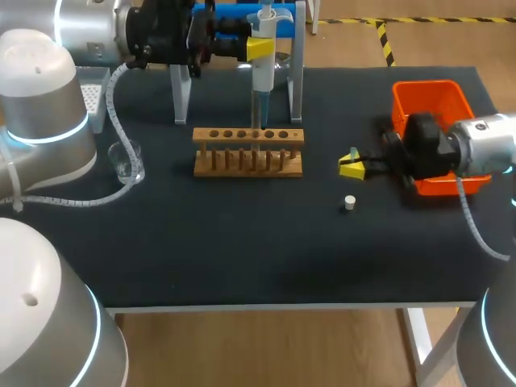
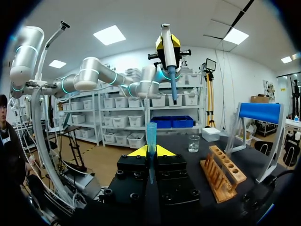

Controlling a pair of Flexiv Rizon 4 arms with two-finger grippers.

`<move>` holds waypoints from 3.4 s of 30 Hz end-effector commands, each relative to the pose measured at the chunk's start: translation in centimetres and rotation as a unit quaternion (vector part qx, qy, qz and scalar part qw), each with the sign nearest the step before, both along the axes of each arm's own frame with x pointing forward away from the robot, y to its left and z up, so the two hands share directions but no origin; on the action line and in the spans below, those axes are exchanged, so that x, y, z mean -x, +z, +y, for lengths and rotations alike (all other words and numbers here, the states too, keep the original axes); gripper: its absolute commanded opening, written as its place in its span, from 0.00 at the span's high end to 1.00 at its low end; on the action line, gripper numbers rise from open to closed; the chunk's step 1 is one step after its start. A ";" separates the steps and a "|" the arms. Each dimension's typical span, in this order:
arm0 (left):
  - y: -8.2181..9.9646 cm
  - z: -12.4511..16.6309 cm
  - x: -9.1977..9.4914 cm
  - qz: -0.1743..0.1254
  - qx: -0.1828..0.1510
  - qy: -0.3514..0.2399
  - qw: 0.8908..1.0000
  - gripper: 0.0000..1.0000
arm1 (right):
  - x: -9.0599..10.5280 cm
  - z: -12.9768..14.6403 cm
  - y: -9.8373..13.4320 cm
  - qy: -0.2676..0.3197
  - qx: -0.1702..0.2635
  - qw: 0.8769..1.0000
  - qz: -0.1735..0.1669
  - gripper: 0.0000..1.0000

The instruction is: Invert the test tube, pick up the pipette, mount the tip to pipette, aspirate from beaker and dispense into the tube, eject the tip, return the pipette, and cap with the stopper.

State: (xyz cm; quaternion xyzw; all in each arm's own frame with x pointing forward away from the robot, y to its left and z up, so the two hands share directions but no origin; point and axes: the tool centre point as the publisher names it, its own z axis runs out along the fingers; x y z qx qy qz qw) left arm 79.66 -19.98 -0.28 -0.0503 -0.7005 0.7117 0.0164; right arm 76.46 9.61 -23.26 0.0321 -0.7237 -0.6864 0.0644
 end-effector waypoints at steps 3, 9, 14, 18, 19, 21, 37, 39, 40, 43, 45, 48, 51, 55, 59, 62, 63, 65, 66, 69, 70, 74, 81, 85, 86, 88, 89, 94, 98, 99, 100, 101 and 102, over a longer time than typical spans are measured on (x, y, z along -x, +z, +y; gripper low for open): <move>0.0 0.0 0.0 -0.001 0.001 0.001 1.000 1.00 | -0.8 3.1 -0.1 0.006 0.003 1.000 -0.002 1.00; 0.0 0.0 0.0 -0.001 0.001 0.001 1.000 1.00 | -1.4 5.3 -0.3 0.007 0.002 1.000 -0.004 1.00; 0.0 0.0 0.0 -0.001 0.001 0.001 1.000 1.00 | -2.1 7.0 -0.7 0.008 0.001 1.000 -0.006 1.00; 0.0 0.0 0.0 -0.001 0.001 0.001 1.000 1.00 | -2.4 8.1 -1.0 0.009 0.002 1.000 -0.007 1.00; 0.0 0.0 0.0 -0.001 0.001 0.001 1.000 1.00 | -2.4 8.4 -1.1 0.010 0.001 1.000 -0.007 1.00; 0.0 0.0 0.0 -0.001 0.001 0.001 1.000 1.00 | -2.5 8.9 -1.1 0.012 0.001 1.000 -0.008 1.00; 0.0 0.0 0.0 -0.001 0.001 0.001 1.000 1.00 | -3.0 11.5 -0.6 0.018 -0.009 1.000 -0.013 1.00; 0.0 0.0 0.0 -0.001 0.001 0.001 1.000 1.00 | -3.0 11.6 -0.5 0.018 -0.011 1.000 -0.013 1.00; 0.0 0.0 0.0 -0.001 0.001 0.001 1.000 1.00 | -3.0 11.7 -0.5 0.018 -0.011 1.000 -0.013 1.00; 0.0 0.0 0.0 -0.001 0.001 0.001 1.000 1.00 | -2.9 12.0 -0.4 0.018 -0.012 1.000 -0.014 1.00; 0.0 0.0 0.0 -0.001 0.001 0.001 1.000 1.00 | -2.9 12.2 -0.5 0.020 -0.013 1.000 -0.015 1.00; 0.0 0.0 0.0 -0.001 0.001 0.001 1.000 1.00 | -3.0 12.5 -0.6 0.021 -0.013 1.000 -0.015 1.00; 0.0 0.0 0.0 -0.001 0.001 0.001 1.000 1.00 | -3.0 12.7 -0.7 0.021 -0.012 1.000 -0.019 1.00; 0.0 0.0 0.0 -0.001 0.001 0.001 1.000 1.00 | -3.2 12.9 -0.6 0.021 -0.013 0.999 -0.022 1.00; 0.0 0.0 0.0 -0.001 0.001 0.001 1.000 1.00 | -3.3 13.2 -0.6 0.021 -0.015 0.999 -0.024 1.00; 0.0 0.0 0.0 -0.001 0.001 0.001 1.000 1.00 | -3.4 13.3 -0.6 0.019 -0.016 0.999 -0.027 1.00; 0.0 0.0 0.0 -0.001 0.001 0.001 1.000 1.00 | -3.4 13.4 -0.6 0.019 -0.015 0.999 -0.028 1.00; 0.0 0.0 0.0 -0.001 0.001 0.001 1.000 1.00 | -3.5 13.5 -0.7 0.020 -0.015 0.999 -0.028 1.00; 0.0 0.0 0.0 -0.001 0.001 0.001 1.000 1.00 | -3.5 13.6 -0.7 0.020 -0.014 0.999 -0.028 1.00; 0.0 0.0 0.0 -0.001 0.001 0.001 1.000 1.00 | -3.6 13.7 -0.7 0.020 -0.015 0.999 -0.027 1.00; 0.0 0.0 0.0 -0.001 0.001 0.001 1.000 1.00 | -3.6 13.7 -0.7 0.020 -0.015 0.999 -0.028 1.00; 0.0 0.0 0.0 -0.001 0.001 0.001 1.000 1.00 | -3.7 13.7 -0.5 0.019 -0.017 0.999 -0.028 1.00; 0.0 0.0 0.0 -0.001 0.001 0.001 1.000 1.00 | -3.8 13.7 -0.2 0.020 -0.020 0.999 -0.029 1.00; 0.0 0.0 0.0 -0.001 0.001 0.001 1.000 1.00 | -3.8 13.7 0.0 0.020 -0.021 0.999 -0.030 1.00; 0.0 0.0 0.0 -0.001 0.001 0.001 1.000 1.00 | -3.8 13.7 0.1 0.020 -0.021 0.999 -0.031 1.00; 0.0 0.0 0.0 -0.001 0.001 0.001 1.000 1.00 | -3.8 13.8 0.3 0.021 -0.023 0.999 -0.032 1.00; 0.0 0.0 0.0 -0.001 0.001 0.001 1.000 1.00 | -3.7 13.8 0.3 0.021 -0.023 0.999 -0.033 1.00; 0.0 0.0 0.0 -0.001 0.001 0.001 1.000 1.00 | -3.7 13.8 0.5 0.023 -0.025 0.999 -0.035 1.00; 0.0 0.0 0.0 -0.001 0.001 0.001 1.000 1.00 | -3.7 13.8 0.5 0.024 -0.025 0.999 -0.036 1.00; 0.0 0.0 0.0 -0.001 0.001 0.001 1.000 1.00 | -3.7 13.8 0.5 0.024 -0.025 0.999 -0.036 1.00; 0.0 0.0 0.0 -0.001 0.001 0.001 1.000 1.00 | -3.7 13.8 0.5 0.024 -0.025 0.999 -0.036 1.00; 0.0 0.0 0.0 -0.001 0.001 0.001 1.000 1.00 | -3.7 13.9 0.5 0.025 -0.025 0.999 -0.036 1.00; 0.0 0.0 0.0 -0.001 0.001 0.001 1.000 1.00 | -3.8 13.9 0.6 0.025 -0.025 0.999 -0.036 1.00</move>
